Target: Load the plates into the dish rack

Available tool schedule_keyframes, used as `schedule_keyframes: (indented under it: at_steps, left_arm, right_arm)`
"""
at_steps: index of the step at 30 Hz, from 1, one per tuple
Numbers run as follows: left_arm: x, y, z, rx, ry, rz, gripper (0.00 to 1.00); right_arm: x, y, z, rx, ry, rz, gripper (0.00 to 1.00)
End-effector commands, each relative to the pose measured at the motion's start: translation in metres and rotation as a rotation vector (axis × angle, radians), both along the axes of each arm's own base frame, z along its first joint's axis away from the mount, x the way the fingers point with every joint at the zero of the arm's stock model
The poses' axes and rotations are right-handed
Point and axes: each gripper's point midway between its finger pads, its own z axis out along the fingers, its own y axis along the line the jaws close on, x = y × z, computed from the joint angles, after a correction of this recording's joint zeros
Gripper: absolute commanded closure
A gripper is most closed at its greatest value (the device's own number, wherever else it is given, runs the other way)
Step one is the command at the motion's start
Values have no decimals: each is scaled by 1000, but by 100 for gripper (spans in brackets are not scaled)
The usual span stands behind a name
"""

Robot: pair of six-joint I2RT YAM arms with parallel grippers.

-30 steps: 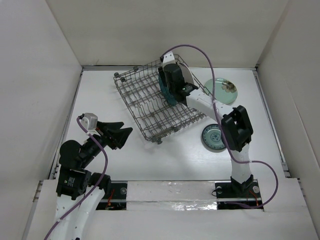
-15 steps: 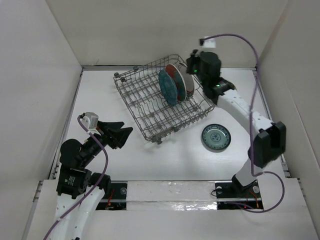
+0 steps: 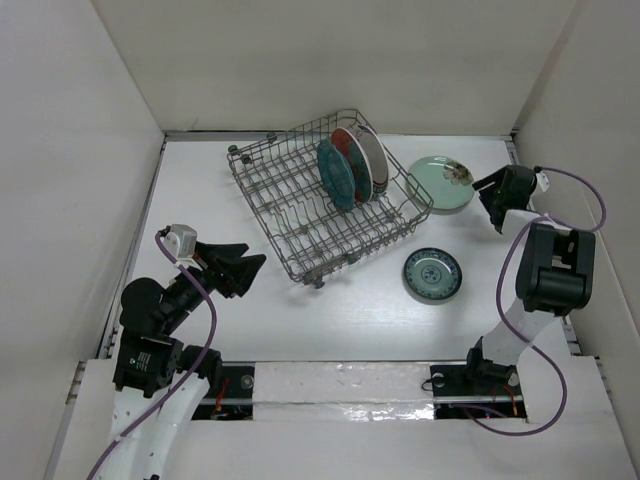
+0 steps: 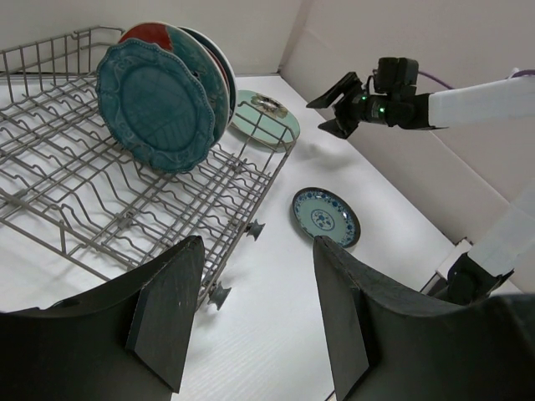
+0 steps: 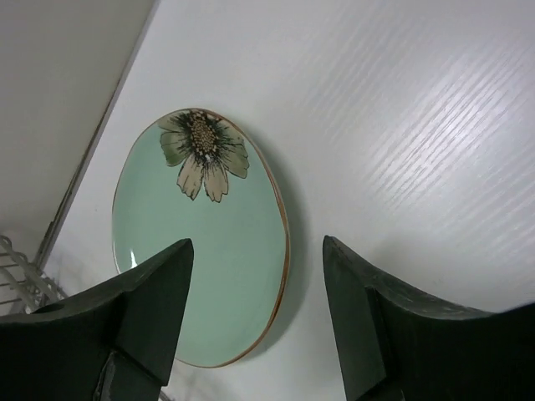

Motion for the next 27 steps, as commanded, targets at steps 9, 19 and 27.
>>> schedule_keyframes:
  at_steps: [9, 19, 27]
  left_arm:
    - [-1, -3, 5, 1, -38, -20, 48]
    - [-3, -3, 6, -2, -39, -20, 48]
    - [-2, -3, 5, 0, -38, -20, 48]
  right_arm:
    - [34, 27, -32, 246, -48, 105, 33]
    - [42, 42, -65, 449, -67, 149, 96]
    - [23, 10, 22, 368, -333, 31, 100]
